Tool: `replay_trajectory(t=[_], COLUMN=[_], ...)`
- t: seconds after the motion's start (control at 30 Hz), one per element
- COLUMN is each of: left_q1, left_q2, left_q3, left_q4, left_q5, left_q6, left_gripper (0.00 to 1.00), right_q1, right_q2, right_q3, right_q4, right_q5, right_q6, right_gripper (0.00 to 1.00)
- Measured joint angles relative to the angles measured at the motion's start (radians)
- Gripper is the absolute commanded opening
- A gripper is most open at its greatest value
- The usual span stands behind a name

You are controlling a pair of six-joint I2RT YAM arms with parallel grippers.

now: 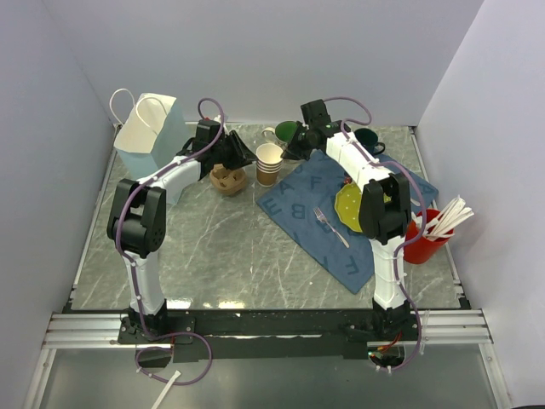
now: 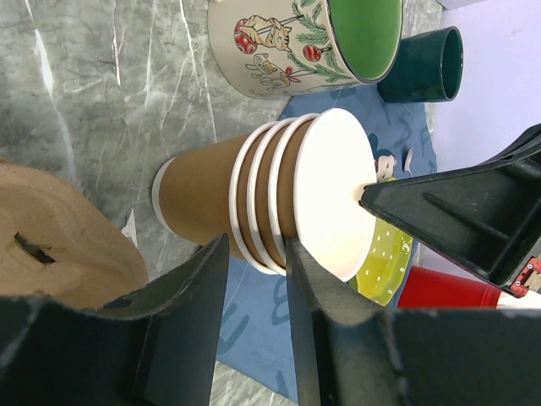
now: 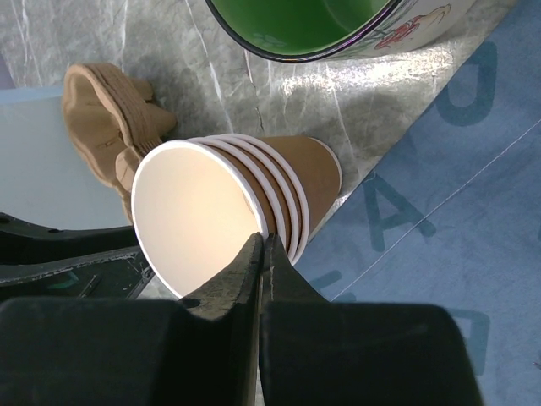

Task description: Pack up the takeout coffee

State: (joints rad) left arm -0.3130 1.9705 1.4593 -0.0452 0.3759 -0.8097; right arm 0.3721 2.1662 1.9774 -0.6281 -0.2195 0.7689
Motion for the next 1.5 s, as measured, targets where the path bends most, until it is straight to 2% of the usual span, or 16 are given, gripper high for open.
replay_trajectory(t=[1.5], left_q1=[-0.018], left_q2=[0.011], left_q3=[0.016], left_q4=[-0.031], left_q5=[-0.086], left_q6=[0.018], left_gripper=[0.41], right_q1=[-0.045], right_q2=[-0.003], right_q3=[-0.081], right_q4=[0.15], right_q5=[-0.141], right_q6=[0.096], right_gripper=[0.0])
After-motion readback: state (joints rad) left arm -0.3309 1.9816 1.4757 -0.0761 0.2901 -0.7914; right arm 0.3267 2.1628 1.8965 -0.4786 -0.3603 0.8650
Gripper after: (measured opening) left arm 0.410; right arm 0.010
